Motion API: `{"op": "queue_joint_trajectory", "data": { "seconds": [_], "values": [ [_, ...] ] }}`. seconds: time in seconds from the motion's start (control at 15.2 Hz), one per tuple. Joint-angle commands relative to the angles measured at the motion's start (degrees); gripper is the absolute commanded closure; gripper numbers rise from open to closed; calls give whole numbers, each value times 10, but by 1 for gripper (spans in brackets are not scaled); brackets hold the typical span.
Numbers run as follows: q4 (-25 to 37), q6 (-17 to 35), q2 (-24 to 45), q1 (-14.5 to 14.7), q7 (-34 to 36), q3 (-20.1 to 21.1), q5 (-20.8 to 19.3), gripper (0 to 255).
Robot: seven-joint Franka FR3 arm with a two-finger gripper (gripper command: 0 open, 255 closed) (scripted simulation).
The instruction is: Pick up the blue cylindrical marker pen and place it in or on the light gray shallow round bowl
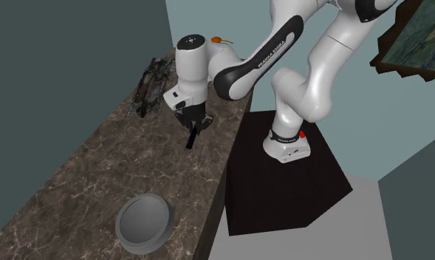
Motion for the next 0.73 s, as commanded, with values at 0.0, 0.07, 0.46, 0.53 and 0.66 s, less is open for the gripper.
{"op": "queue_joint_trajectory", "data": {
  "seconds": [0.0, 0.07, 0.46, 0.53, 0.66],
  "values": [
    [9, -19, -10, -1, -1, 1, 0, 255],
    [13, -28, -15, -1, -1, 2, 1, 255],
    [92, -25, 70, 35, 44, 36, 30, 255],
    [108, -24, 87, 41, 52, 42, 34, 255],
    [143, -24, 123, 51, 68, 54, 42, 255]
  ]
}}
